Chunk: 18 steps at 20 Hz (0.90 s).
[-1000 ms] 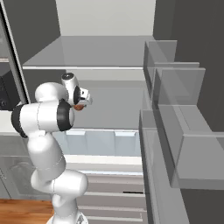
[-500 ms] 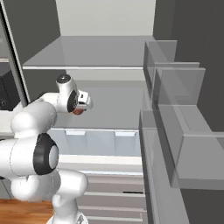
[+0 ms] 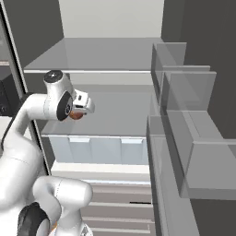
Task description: Grab the onion and garlic from the fridge, place them in the blender, close the lid, and turn on the blender to create a marinade.
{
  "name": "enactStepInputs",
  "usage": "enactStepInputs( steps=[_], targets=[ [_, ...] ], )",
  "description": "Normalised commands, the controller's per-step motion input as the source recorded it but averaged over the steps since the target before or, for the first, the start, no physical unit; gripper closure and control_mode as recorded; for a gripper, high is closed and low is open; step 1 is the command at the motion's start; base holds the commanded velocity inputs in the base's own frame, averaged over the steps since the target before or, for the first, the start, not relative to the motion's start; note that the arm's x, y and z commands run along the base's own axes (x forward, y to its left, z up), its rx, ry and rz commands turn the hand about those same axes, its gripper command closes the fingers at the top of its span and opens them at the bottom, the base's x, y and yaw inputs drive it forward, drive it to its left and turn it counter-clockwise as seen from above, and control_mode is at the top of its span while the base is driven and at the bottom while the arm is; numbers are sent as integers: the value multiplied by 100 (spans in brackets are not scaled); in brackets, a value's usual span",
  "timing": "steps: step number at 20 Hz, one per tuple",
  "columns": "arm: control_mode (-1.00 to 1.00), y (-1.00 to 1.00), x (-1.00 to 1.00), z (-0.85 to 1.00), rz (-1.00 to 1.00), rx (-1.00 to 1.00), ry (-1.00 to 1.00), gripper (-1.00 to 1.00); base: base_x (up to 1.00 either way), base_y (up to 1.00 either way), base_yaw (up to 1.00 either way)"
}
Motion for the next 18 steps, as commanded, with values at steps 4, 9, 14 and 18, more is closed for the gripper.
enactStepInputs(
  steps=[4, 9, 14, 18],
  targets=[
    [-100, -21, -100, 100, -1, 0, 0, 100, 0, 0, 0],
    [-100, -5, -100, 85, 2, 0, -4, 100, 0, 0, 0],
    [100, 0, -79, 43, 8, 0, -5, 100, -20, 0, 5],
    [100, 0, 0, 0, 0, 0, 0, 100, -100, 29, 57]
  ],
)
